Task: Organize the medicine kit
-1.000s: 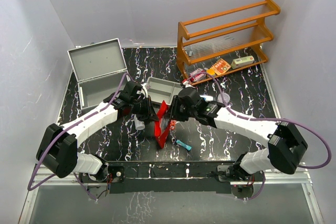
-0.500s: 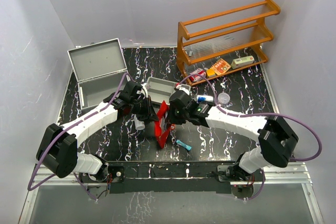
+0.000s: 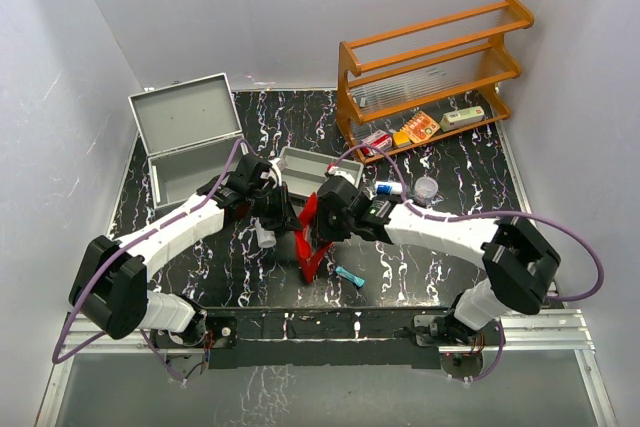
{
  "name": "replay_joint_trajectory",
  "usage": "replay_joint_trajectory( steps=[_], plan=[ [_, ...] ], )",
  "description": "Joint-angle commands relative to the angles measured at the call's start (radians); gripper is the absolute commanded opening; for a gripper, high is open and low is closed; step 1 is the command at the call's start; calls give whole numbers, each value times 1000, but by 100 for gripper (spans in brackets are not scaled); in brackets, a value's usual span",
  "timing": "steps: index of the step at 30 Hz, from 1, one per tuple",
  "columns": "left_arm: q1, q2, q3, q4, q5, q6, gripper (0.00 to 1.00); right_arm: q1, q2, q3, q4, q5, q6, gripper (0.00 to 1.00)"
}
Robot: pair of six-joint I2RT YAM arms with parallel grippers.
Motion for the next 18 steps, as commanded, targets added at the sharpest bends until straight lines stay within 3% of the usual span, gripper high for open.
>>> replay_joint_trajectory(
  steps=[1,7,13,18],
  plan=[
    [7,-22,21,-40,-13,22,0,5,-117,65,28,49,-11,20],
    [13,-23,30,-52,-18,36,0,5,-239,55,-33,171,-10,33],
    [24,-17,43,-76,-24,58,0,2,-281,-10,-81,304,31,34],
    [39,-19,43,-92,-25,72,0,2,-228,-16,-151,331,66,29]
  ],
)
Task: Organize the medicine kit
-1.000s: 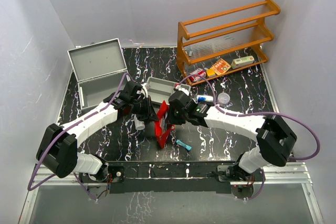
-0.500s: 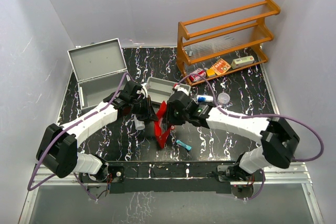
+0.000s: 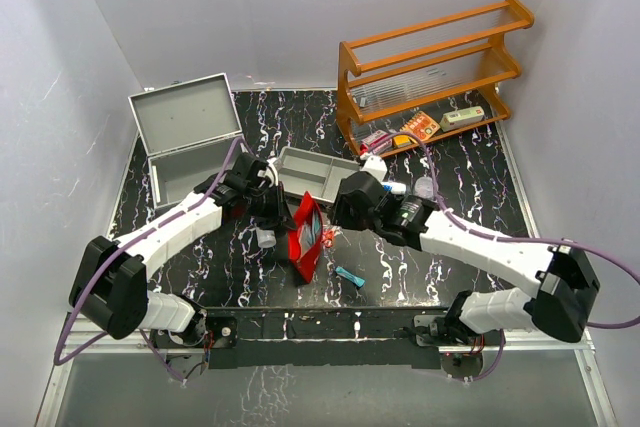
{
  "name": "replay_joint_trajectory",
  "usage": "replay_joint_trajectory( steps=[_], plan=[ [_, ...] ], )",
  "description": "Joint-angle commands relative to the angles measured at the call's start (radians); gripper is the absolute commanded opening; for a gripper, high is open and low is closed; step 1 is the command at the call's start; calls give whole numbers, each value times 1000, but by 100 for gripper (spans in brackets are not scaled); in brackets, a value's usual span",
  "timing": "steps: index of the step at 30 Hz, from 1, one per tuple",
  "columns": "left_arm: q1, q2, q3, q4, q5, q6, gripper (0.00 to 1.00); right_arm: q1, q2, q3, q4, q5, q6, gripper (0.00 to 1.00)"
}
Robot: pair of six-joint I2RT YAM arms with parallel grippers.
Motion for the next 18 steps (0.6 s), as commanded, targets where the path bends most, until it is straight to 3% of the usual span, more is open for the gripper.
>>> replay_joint_trajectory(
  steps=[1,11,14,18],
  plan=[
    [16,-19,30,-41,-9,30,0,2,48,-6,-62,64,34,28],
    [31,-20,30,-53,-10,38,0,2,160,-3,159,-276,-149,28],
    [36,-28,35,-67,-19,40,0,2,178,4,167,-263,-130,29],
    [44,-55,43,-97,-46,48,0,2,178,-12,119,-131,-55,33]
  ],
)
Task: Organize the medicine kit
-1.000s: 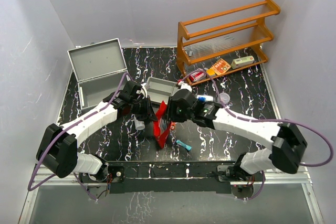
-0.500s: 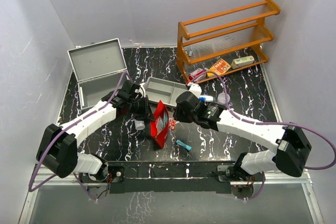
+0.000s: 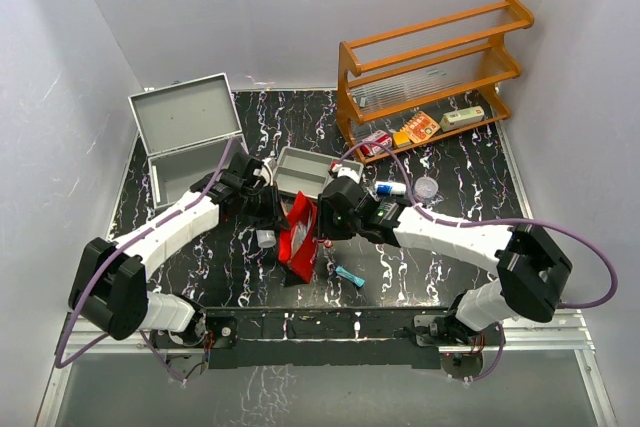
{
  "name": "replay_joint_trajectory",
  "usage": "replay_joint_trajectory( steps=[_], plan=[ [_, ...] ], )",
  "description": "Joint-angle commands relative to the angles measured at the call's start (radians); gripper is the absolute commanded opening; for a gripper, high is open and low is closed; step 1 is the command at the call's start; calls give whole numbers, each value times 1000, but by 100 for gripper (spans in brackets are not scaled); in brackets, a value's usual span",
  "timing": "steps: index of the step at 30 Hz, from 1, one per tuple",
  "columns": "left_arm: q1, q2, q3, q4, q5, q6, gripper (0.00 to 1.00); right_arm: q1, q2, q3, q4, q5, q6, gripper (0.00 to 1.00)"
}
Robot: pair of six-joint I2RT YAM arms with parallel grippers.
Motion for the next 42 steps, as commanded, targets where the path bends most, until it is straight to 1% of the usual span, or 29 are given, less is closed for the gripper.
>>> replay_joint_trajectory(
  steps=[1,3,5,8,12,14,19,24,29,35,39,42],
  plan=[
    [12,-61,39,-54,-26,23,0,0,-7,-4,14,125,72,34],
    [16,-77,38,-69,-27,29,0,-1,-6,-12,-25,202,110,35],
    [18,-87,34,-79,-28,37,0,-2,2,-20,-50,243,127,35],
    [22,-98,26,-87,-32,43,0,-3,34,-13,-71,272,125,35],
    [27,-106,30,-103,-48,55,0,-4,78,11,-122,279,65,35],
    [29,-107,32,-104,-47,57,0,-3,78,4,-143,258,-2,37],
    [31,-99,35,-97,-34,61,0,-3,22,-56,-192,96,-126,42],
    [30,-91,34,-79,-24,57,0,-4,-43,-138,-216,-27,-142,48],
    [31,-80,34,-70,-16,54,0,-1,-57,-172,-217,-81,-159,50],
    [31,-79,30,-67,-14,53,0,9,-22,-172,-209,-106,-193,49],
    [31,-78,25,-63,-13,50,0,26,23,-154,-212,-72,-201,47],
    [30,-79,25,-63,-12,48,0,39,55,-141,-219,-31,-199,44]
  ],
)
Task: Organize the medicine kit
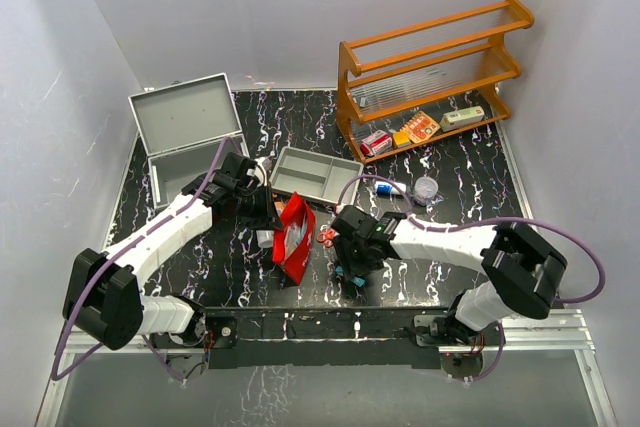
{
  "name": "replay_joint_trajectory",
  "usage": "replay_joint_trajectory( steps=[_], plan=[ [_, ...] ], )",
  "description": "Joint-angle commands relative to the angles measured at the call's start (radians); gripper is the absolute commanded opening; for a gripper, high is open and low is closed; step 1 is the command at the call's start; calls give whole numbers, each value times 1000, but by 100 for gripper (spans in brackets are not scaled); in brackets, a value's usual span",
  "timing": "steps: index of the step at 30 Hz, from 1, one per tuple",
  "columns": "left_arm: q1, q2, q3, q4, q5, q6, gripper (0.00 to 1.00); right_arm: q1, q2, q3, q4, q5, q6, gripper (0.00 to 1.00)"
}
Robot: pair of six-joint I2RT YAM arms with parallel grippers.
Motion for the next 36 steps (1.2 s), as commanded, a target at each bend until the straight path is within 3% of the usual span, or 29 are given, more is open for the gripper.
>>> replay_joint_trajectory(
  steps=[1,11,24,36],
  plan=[
    [4,-19,23,5,19,0,0,23,43,33,9,70,-12,42],
    [3,-19,23,8,22,-5,0,34,56,34,36,176,79,24],
    [4,-22,19,11,27,-11,0,33,43,39,38,246,188,9],
    [3,-24,11,29,48,-22,0,34,-151,63,96,305,279,8]
  ],
)
